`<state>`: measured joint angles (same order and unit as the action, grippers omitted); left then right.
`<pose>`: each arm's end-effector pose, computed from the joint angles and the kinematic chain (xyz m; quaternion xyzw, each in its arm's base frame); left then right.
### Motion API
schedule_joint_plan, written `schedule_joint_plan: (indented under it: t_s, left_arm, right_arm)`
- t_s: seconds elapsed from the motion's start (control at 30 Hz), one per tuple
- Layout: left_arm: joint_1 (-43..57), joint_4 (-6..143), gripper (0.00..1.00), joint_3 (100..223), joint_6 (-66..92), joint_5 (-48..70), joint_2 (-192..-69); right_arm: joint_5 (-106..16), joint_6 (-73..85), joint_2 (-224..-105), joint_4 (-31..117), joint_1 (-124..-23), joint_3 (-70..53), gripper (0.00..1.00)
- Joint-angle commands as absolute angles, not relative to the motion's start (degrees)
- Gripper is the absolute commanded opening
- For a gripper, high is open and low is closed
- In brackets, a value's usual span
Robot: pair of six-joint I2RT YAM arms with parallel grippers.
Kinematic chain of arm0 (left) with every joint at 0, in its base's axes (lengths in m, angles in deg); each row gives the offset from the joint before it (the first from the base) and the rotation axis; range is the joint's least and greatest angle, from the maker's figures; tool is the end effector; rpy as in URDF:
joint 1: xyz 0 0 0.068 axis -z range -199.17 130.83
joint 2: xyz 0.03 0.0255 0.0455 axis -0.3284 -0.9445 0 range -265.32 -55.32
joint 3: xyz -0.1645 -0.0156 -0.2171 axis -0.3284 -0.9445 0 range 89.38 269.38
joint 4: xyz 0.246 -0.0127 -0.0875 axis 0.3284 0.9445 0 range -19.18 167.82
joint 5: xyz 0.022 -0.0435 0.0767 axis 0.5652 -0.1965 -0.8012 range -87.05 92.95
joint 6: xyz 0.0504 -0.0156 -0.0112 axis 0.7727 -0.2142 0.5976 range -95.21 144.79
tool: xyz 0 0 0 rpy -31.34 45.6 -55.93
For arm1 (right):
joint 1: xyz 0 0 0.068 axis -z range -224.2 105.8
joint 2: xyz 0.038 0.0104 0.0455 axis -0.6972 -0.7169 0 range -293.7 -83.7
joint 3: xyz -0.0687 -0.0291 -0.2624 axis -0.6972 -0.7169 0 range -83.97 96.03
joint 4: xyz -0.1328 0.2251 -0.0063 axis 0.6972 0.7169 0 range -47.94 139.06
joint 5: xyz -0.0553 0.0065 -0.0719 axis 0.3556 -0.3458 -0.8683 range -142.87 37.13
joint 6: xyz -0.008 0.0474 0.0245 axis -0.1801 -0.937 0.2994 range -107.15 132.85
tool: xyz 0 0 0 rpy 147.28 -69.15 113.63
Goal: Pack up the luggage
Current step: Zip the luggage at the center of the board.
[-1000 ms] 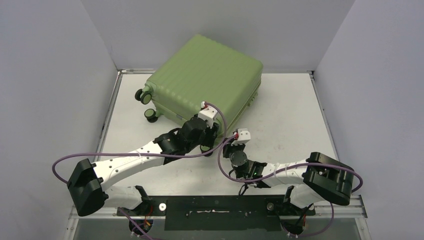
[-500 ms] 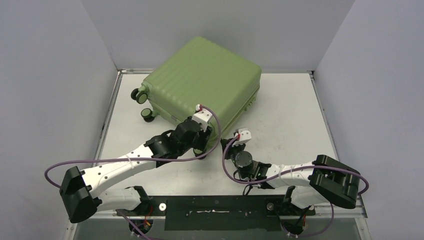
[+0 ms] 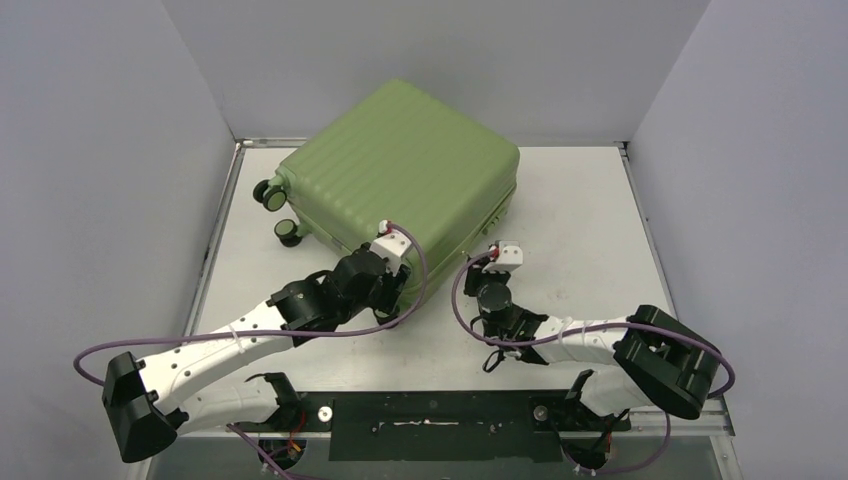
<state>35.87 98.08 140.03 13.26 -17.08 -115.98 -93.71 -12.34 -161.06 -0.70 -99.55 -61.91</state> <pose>0.1406 -0.1796 0.2950 0.2553 0.8481 -0.1097 0.4511 0.1610 0.1921 0.1819 0.0206 0.7627 0.1714 0.6234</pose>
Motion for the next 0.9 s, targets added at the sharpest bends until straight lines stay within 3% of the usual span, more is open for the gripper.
schedule_joint_plan:
  t_s: [0.0,0.37,0.67,0.7,0.8,0.87]
  left_arm:
    - [34.66,103.79,0.00,139.75,10.13,-27.62,-109.30]
    - [34.62,107.93,0.00,137.32,10.46,-29.66,-103.09]
    - [34.53,109.18,0.00,136.61,10.29,-30.49,-100.39]
    - [34.55,109.10,0.00,136.52,10.30,-30.66,-99.80]
    - [34.53,109.29,0.00,136.40,9.81,-31.19,-98.50]
    - [34.53,109.45,0.00,136.39,9.28,-31.32,-97.75]
  right_arm:
    - [-101.05,-12.20,-161.20,3.61,-91.03,-61.38,0.00]
    - [-85.53,-11.37,-167.02,-0.49,-68.02,-54.77,0.00]
    - [-75.01,-6.37,-164.96,2.07,-70.60,-51.37,0.00]
    - [-73.53,-5.76,-162.75,2.93,-72.34,-52.08,0.06]
    - [-69.24,-3.67,-157.00,1.29,-78.90,-57.47,0.39]
    - [-68.63,-3.82,-153.98,0.67,-84.20,-60.99,0.51]
